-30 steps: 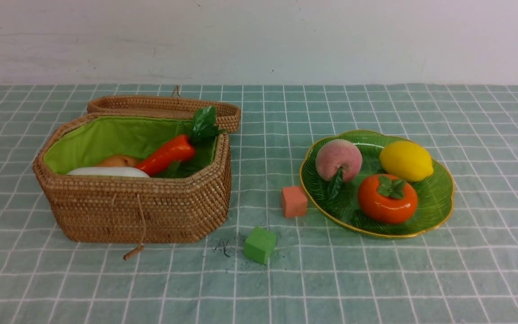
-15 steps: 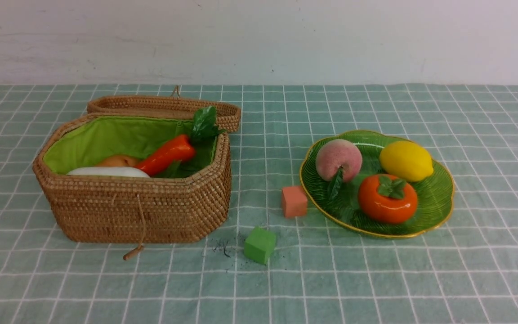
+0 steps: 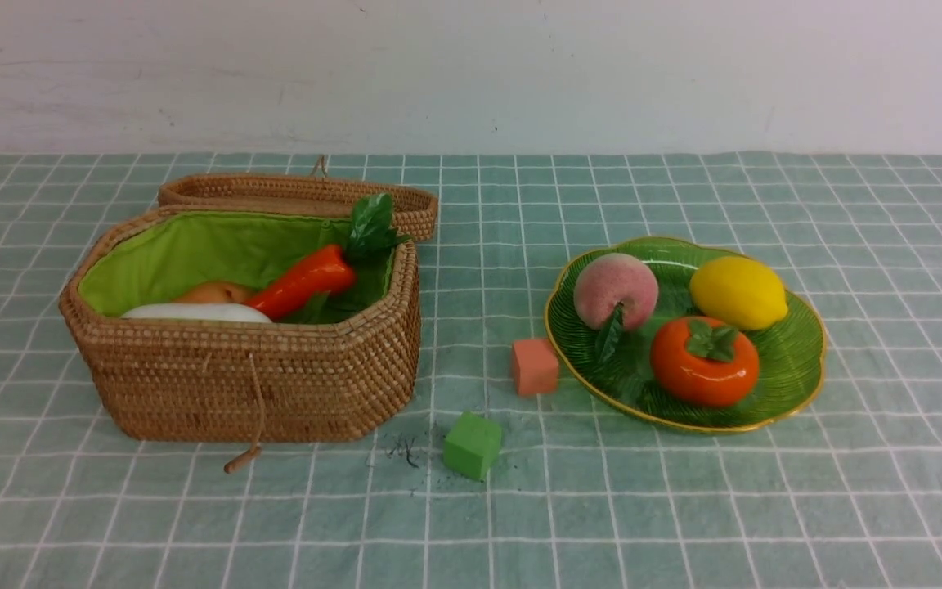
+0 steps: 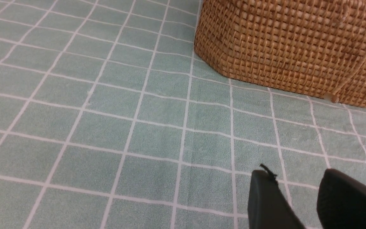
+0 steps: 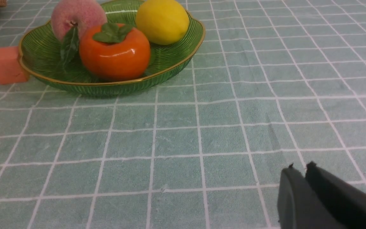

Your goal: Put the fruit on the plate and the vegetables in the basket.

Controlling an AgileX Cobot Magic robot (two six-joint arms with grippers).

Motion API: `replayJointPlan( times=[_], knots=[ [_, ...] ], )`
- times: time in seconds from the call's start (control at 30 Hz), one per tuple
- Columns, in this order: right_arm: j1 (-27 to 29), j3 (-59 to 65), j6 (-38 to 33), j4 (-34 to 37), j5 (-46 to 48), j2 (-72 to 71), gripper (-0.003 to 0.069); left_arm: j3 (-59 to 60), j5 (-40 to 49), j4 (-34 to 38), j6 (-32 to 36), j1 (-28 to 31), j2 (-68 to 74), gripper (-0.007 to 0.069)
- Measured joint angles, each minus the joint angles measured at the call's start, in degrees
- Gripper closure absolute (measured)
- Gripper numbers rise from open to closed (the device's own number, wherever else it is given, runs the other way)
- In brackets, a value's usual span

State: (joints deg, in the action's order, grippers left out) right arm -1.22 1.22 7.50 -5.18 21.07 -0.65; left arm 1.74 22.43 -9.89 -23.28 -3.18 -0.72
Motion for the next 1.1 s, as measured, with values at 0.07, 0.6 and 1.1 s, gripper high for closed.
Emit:
replayJointPlan(
  times=[0.07,0.6,1.1],
  knots=[
    [0.0,0.0,0.0,0.0,0.0,0.0,0.0603,0.0,0.0,0.0,0.0,0.0,0.0,0.0386],
    [0.0,0.0,0.0,0.0,0.0,0.0,0.0582,0.0,0.0,0.0,0.0,0.0,0.0,0.0386],
    [0.0,0.0,0.0,0.0,0.0,0.0,0.056,0.0,0.0,0.0,0.0,0.0,0.0,0.0386]
  ],
)
